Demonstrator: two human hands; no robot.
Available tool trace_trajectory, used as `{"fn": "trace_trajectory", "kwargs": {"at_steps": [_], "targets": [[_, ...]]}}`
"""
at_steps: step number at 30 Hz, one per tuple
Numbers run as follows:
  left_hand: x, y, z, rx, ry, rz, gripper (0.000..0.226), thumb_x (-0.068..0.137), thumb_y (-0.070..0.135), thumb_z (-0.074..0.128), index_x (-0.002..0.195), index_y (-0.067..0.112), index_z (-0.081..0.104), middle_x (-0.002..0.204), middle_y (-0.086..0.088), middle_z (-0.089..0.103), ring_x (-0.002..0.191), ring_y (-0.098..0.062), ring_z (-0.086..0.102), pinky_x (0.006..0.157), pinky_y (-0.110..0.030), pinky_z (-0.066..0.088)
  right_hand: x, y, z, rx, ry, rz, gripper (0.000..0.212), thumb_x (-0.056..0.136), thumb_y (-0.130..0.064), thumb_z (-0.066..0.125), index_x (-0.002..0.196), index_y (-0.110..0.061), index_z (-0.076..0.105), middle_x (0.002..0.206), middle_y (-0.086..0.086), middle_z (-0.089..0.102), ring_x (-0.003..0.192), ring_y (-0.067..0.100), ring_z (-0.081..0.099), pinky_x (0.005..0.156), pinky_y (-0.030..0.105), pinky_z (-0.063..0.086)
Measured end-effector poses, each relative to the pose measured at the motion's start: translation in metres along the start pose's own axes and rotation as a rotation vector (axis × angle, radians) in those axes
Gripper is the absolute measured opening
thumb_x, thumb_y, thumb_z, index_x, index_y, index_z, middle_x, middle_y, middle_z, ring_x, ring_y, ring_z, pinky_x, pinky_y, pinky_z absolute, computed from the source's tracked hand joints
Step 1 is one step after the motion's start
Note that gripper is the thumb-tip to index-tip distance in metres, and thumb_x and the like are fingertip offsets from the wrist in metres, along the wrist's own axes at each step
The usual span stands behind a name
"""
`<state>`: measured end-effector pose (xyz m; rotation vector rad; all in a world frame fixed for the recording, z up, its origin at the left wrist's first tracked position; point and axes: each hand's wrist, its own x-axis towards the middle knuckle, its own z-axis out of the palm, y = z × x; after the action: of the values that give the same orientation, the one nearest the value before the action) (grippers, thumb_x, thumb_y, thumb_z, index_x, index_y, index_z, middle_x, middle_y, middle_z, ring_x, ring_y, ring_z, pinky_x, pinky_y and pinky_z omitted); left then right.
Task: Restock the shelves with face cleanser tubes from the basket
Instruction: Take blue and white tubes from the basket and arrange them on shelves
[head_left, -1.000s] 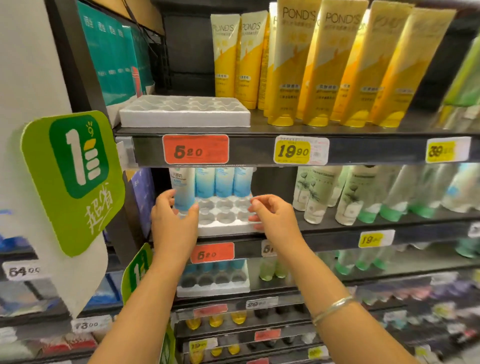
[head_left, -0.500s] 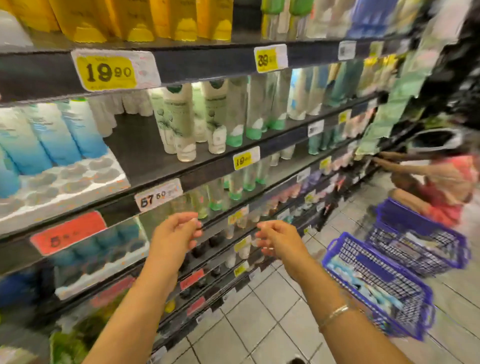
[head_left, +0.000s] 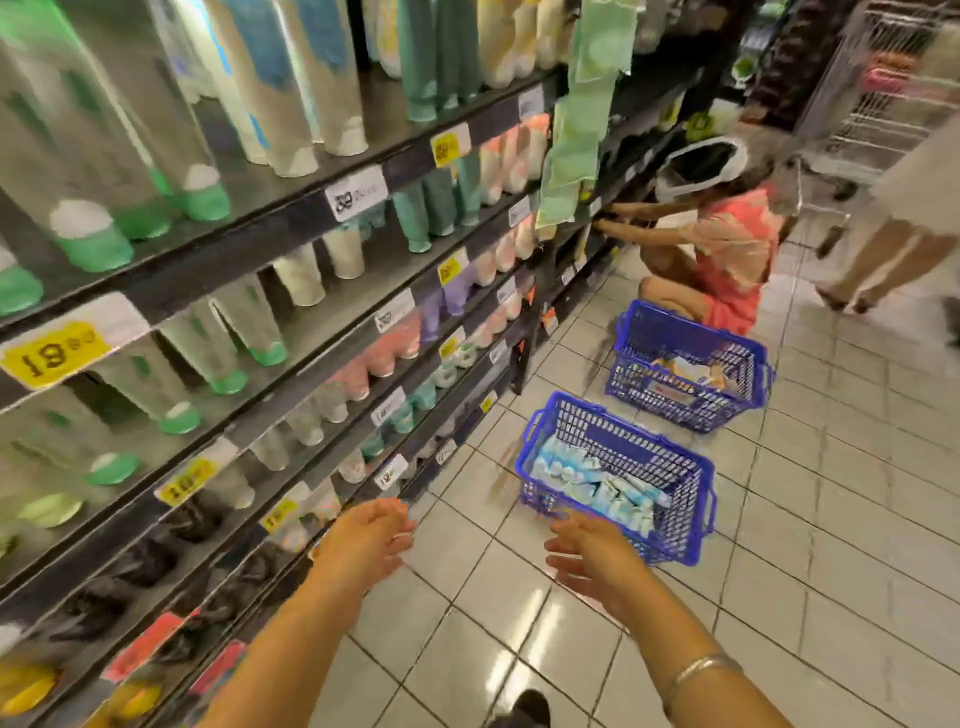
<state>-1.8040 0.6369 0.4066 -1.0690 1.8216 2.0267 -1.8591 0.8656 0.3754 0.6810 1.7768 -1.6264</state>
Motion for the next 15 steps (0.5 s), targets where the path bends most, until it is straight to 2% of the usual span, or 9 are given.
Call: {"fn": "trace_trajectory", "kwargs": {"at_steps": [3, 6, 10, 13, 15], "targets": [[0.028, 0.0, 0.051, -0.008, -0.048, -0.06, 0.008, 0.091, 0.012, 0.056, 0.095, 0.007, 0.059, 0.074, -0.006, 0.06, 0.058, -0.014, 0.053, 0.055, -0.023, 0.038, 0.033, -0.003, -0.047, 0.06, 0.035, 0.065, 0.009, 0.092, -0.014, 0.052, 0.1, -0.012, 0.054, 0.076, 0.005, 0.059, 0.065, 0.016, 0.057, 0.057, 0.024, 0.043], [0.057, 0.0, 0.094, 0.025, -0.079, -0.124, 0.007, 0.091, 0.009, 0.054, 0.088, 0.008, 0.06, 0.066, -0.004, 0.059, 0.046, -0.009, 0.054, 0.046, -0.017, 0.039, 0.065, -0.007, -0.085, 0.091, 0.072, 0.122, 0.008, 0.092, -0.014, 0.052, 0.099, -0.011, 0.055, 0.074, 0.004, 0.058, 0.064, 0.015, 0.056, 0.055, 0.022, 0.043], [0.093, 0.0, 0.138, 0.073, -0.065, -0.19, 0.015, 0.091, 0.008, 0.053, 0.081, 0.014, 0.062, 0.072, -0.003, 0.065, 0.059, -0.011, 0.06, 0.057, -0.022, 0.043, 0.108, -0.01, -0.12, 0.147, 0.131, 0.213, 0.008, 0.094, -0.015, 0.048, 0.087, -0.015, 0.054, 0.073, 0.004, 0.057, 0.063, 0.015, 0.056, 0.056, 0.023, 0.041], [0.128, 0.002, 0.166, 0.082, -0.095, -0.261, 0.019, 0.092, 0.006, 0.051, 0.079, 0.014, 0.062, 0.063, 0.0, 0.066, 0.048, -0.008, 0.062, 0.055, -0.021, 0.042, 0.143, -0.013, -0.139, 0.215, 0.181, 0.28, 0.013, 0.093, -0.014, 0.048, 0.082, -0.016, 0.055, 0.072, 0.004, 0.058, 0.062, 0.016, 0.055, 0.056, 0.024, 0.041], [0.156, 0.003, 0.184, 0.129, -0.119, -0.283, 0.02, 0.093, 0.007, 0.048, 0.082, 0.014, 0.063, 0.069, -0.001, 0.07, 0.058, -0.01, 0.066, 0.055, -0.02, 0.047, 0.166, -0.016, -0.148, 0.245, 0.2, 0.318, 0.013, 0.093, -0.013, 0.048, 0.082, -0.015, 0.054, 0.072, 0.005, 0.057, 0.061, 0.016, 0.054, 0.056, 0.024, 0.04]]}}
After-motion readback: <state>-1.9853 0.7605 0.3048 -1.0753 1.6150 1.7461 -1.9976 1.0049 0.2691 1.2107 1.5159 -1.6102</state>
